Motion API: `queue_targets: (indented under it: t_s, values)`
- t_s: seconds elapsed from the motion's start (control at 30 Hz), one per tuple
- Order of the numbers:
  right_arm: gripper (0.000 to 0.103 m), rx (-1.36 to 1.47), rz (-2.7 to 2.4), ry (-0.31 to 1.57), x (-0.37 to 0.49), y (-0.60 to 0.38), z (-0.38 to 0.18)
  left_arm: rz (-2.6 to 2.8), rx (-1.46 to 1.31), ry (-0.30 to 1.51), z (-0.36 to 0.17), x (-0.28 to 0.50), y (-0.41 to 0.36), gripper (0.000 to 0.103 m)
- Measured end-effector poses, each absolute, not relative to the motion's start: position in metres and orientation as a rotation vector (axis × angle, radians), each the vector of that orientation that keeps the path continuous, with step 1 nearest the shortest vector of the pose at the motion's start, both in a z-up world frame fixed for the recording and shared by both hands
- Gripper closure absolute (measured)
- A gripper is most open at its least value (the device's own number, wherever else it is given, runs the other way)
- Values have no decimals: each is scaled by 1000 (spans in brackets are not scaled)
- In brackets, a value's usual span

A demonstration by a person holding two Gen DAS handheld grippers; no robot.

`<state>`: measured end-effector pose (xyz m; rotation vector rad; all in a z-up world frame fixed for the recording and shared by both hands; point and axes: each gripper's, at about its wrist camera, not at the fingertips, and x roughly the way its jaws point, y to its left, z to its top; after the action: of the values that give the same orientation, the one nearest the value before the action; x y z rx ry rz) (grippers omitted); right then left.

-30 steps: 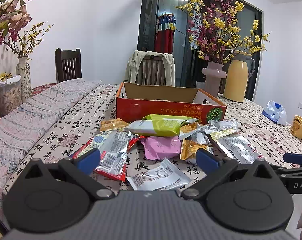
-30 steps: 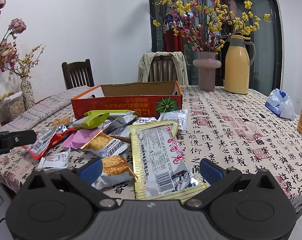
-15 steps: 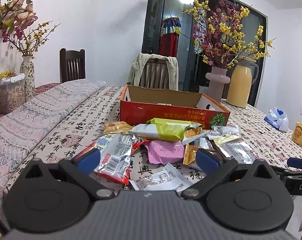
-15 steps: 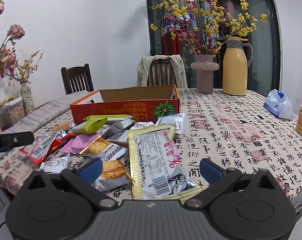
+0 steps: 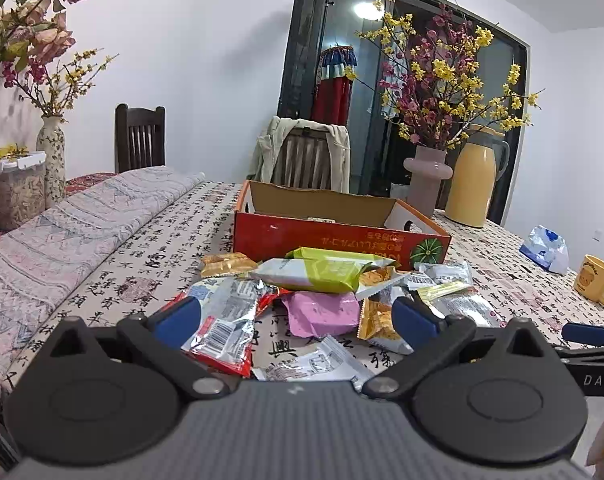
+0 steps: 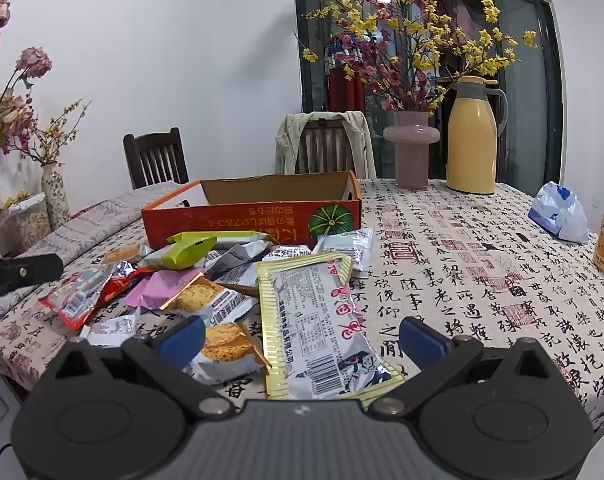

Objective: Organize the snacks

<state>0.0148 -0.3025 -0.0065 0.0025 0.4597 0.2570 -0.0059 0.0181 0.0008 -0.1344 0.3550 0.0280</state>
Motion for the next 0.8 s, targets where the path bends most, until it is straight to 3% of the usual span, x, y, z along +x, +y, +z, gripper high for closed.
queue_targets:
  t_s: [0.8]
  values:
    - [1,9,257,479,30,-308,-14,41,-147,398,-6,4,24,0]
